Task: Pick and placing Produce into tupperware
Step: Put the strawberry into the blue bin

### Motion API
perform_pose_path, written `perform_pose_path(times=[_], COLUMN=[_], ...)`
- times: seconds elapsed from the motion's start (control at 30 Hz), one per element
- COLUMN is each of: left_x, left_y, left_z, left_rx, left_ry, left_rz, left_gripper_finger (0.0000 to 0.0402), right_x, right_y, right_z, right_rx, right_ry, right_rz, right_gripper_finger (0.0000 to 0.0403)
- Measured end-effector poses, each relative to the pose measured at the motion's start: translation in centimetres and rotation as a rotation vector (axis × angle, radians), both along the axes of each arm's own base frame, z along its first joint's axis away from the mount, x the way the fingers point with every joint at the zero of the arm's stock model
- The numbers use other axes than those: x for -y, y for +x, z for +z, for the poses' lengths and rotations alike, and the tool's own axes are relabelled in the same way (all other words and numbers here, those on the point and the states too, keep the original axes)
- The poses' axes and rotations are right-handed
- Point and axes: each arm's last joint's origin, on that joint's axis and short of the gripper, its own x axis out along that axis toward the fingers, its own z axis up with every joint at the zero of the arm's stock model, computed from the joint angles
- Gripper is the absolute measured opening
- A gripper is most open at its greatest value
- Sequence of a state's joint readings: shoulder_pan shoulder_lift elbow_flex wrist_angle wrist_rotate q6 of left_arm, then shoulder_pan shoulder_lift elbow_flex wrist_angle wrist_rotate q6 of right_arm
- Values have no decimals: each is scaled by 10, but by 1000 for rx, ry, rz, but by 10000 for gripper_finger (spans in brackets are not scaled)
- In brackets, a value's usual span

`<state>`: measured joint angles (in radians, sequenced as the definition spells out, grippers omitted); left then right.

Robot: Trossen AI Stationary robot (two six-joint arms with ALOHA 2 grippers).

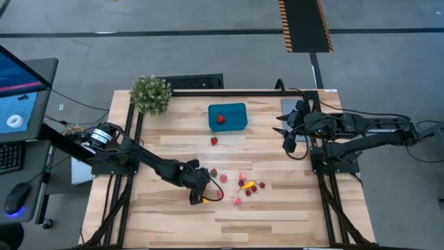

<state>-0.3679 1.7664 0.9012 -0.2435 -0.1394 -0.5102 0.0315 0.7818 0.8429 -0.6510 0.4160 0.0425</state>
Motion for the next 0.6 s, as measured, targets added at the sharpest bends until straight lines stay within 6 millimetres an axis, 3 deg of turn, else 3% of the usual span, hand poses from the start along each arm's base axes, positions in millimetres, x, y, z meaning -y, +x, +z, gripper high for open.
perform_pose_path(times=[0.2, 0.4, 0.6], left_x=[-3, -8, -15], left_y=[2, 7, 21], left_z=[1, 7, 29], left_rx=[0, -14, -40], left_ry=[-16, -47, -35], left_rz=[6, 17, 4], left_gripper_finger=[123, 139, 140], right_x=[0, 0, 0], right_y=[0, 0, 0], right_z=[0, 0, 0], right_rx=[0, 0, 0], right_ry=[-1, -1, -1], right_rz=[1, 1, 1], right_gripper_finger=[225, 225, 225])
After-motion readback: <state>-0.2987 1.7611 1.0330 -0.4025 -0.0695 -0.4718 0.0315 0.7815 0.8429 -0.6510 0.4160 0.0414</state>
